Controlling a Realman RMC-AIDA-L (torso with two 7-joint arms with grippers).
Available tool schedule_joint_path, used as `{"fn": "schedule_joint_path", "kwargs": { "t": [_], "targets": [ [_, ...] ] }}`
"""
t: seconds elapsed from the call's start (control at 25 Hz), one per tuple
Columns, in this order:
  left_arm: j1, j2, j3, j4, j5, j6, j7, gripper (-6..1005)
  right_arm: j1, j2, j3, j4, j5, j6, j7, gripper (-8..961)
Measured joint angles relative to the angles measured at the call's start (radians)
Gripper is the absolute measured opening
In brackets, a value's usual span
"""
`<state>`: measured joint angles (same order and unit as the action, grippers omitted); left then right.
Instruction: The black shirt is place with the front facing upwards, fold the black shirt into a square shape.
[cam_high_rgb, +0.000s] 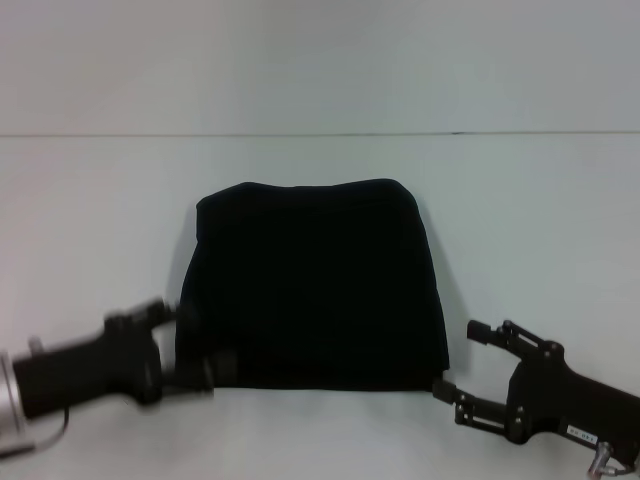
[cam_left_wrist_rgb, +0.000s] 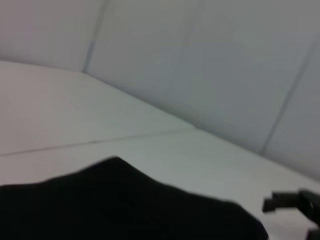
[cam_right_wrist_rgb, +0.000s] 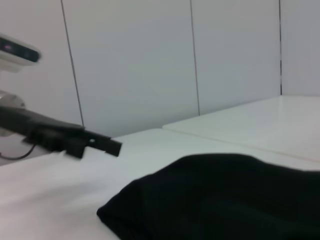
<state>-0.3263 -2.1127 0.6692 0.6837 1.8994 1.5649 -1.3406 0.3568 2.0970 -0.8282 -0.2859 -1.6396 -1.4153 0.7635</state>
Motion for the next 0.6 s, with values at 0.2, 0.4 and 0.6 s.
{"fn": "schedule_joint_path", "kwargs": {
  "t": [0.2, 0.4, 0.6],
  "targets": [
    [0.075, -0.040, -0.004, 0.011, 0.068, 0.017, 0.202, 933, -0.011, 0.001, 0.000, 0.033, 0.001, 0.030, -0.036, 914],
    [0.099, -0.047, -0.011, 0.012, 0.071, 0.005, 0.222, 964, -0.013, 0.000, 0.004, 0.036, 0.002, 0.048, -0.038, 914],
    [0.094, -0.046, -0.011, 0.013, 0.084, -0.005, 0.221, 962, -0.013, -0.001, 0.012, 0.034, 0.002, 0.042, -0.057, 914]
  ]
}}
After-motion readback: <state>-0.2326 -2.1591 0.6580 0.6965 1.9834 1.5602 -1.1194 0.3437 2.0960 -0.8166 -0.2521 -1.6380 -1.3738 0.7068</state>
